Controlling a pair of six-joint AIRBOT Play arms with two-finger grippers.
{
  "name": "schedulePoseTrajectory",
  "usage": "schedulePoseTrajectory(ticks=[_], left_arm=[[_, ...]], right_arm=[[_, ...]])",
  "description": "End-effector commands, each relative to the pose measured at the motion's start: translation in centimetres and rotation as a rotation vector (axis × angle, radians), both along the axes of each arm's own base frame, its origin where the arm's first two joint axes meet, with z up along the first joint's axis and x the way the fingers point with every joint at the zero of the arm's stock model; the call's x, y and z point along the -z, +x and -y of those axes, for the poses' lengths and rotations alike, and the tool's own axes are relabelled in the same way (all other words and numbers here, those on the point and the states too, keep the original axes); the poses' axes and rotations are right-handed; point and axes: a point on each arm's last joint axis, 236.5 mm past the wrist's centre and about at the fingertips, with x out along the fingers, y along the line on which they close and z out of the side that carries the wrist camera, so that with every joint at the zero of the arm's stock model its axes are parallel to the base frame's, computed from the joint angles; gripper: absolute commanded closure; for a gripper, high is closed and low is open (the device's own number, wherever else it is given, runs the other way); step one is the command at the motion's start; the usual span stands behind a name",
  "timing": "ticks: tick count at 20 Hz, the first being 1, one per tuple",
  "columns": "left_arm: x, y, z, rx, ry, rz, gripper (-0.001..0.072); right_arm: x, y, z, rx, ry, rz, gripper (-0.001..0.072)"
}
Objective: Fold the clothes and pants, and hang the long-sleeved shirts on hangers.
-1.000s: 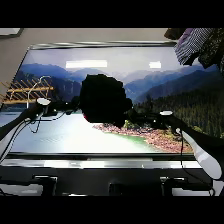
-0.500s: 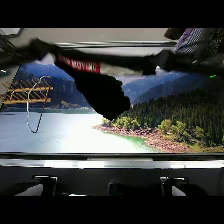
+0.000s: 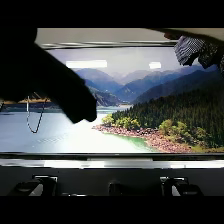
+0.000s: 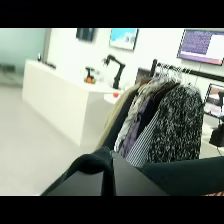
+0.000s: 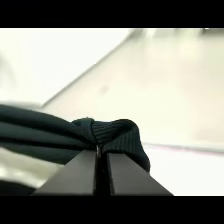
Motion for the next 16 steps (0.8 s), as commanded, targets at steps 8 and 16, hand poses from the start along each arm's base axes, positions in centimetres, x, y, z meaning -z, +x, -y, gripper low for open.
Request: schedulePoseTrajectory(ticks=[8, 16], left_arm=[[6.8, 6.8, 0.0, 0.018, -0.066, -0.256, 0.0669], [32.2, 27.8, 10.5, 0.123, -0.048, -0.766, 0.0669]], right_arm=[[4.7, 4.2, 3.6, 0.156, -0.011, -0.211, 0.0669], [20.1, 13.4, 13.6, 0.533, -0.248, -0.809, 0.067]])
